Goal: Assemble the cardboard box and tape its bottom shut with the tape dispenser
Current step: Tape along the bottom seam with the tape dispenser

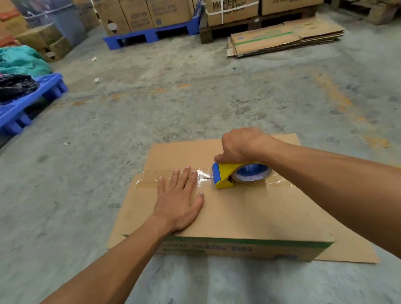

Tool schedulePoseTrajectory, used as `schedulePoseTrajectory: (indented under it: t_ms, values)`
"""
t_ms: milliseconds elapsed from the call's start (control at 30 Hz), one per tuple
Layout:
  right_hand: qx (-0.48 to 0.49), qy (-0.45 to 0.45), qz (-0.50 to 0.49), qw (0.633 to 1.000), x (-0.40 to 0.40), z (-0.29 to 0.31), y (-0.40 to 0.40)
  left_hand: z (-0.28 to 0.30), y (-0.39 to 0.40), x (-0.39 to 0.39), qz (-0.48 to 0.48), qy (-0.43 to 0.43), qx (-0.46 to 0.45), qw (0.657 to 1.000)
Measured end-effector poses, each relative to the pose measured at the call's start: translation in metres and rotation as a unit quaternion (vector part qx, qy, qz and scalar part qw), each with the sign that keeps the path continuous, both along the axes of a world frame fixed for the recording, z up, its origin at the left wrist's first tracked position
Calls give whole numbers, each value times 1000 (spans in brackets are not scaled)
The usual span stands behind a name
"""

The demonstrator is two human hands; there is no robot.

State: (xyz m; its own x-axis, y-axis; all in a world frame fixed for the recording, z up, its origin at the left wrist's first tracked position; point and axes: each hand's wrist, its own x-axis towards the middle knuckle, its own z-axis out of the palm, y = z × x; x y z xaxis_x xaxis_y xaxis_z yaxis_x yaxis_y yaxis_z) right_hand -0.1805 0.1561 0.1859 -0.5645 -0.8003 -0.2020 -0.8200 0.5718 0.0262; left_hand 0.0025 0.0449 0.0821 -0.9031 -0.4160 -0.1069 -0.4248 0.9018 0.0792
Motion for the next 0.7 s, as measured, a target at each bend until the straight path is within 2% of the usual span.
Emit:
schedulePoseTrajectory:
  t_ms: [100,167,267,433,567,633,700]
  values:
    - [8,-10,-6,1000,-3,1,3,-2,27,-16,-8,26,32,999]
    - [6,-24,-11,1000,-9,-2,5,-9,36,-20,-15,38,15,999]
    - [-36,-86,-6,996,-16,-4,7,-16,33,-19,-7,41,-1,999]
    - [-60,-186,61,979,-30,-3,14,-16,35,-18,-8,49,0,999]
    - [-92,-254,64,961,-38,5,27,-16,34,-18,-7,52,1,999]
    - [-107,-257,57,959,-37,7,31,-16,34,-17,-10,52,1,999]
    - [-95,-224,70,968,-35,6,33,-16,34,-17,-11,48,7,999]
